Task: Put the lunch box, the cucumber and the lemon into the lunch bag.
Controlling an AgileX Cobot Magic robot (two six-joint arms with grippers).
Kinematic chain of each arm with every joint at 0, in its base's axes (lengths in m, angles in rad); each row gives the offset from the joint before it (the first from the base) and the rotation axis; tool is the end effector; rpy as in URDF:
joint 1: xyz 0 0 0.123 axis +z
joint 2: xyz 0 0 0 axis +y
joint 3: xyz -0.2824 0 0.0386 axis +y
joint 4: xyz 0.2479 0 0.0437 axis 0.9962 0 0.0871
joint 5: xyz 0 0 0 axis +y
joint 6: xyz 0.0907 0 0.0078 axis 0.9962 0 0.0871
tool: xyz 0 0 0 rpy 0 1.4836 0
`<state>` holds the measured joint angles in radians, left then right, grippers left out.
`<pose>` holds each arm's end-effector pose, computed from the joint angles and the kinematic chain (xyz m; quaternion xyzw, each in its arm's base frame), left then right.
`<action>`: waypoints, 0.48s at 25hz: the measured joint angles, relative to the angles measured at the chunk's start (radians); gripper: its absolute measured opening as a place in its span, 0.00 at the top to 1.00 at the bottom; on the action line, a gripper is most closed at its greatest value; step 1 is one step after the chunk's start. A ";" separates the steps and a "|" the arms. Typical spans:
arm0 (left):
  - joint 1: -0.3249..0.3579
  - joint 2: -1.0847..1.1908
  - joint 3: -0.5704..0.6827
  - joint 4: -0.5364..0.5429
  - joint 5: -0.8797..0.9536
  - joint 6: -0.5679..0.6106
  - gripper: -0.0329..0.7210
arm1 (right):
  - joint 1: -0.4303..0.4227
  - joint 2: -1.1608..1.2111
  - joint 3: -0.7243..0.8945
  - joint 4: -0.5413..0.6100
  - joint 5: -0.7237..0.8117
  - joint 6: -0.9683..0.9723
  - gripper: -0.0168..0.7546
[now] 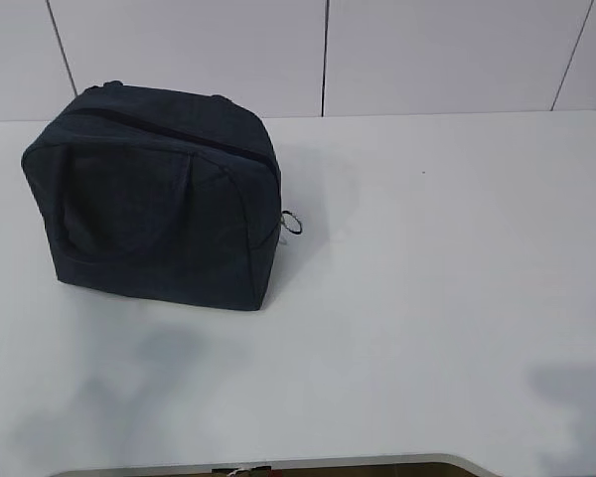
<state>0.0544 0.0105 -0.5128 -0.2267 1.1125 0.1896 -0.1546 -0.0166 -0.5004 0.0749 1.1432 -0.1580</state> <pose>-0.0071 -0.0188 0.2784 0.0655 0.8579 -0.0515 0.5071 -0.0101 0.0078 0.2708 -0.0048 0.8692 -0.0399 0.4928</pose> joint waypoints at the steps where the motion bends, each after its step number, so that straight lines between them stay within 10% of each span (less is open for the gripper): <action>1: 0.000 0.000 0.000 0.000 0.000 0.000 0.47 | 0.015 0.000 0.000 0.000 0.000 0.000 0.52; 12: 0.000 0.000 0.000 -0.002 0.000 0.000 0.47 | 0.132 0.000 0.000 0.000 0.000 0.000 0.52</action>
<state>0.0544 0.0105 -0.5128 -0.2285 1.1125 0.1896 -0.0225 -0.0166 -0.5004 0.0749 1.1432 -0.1580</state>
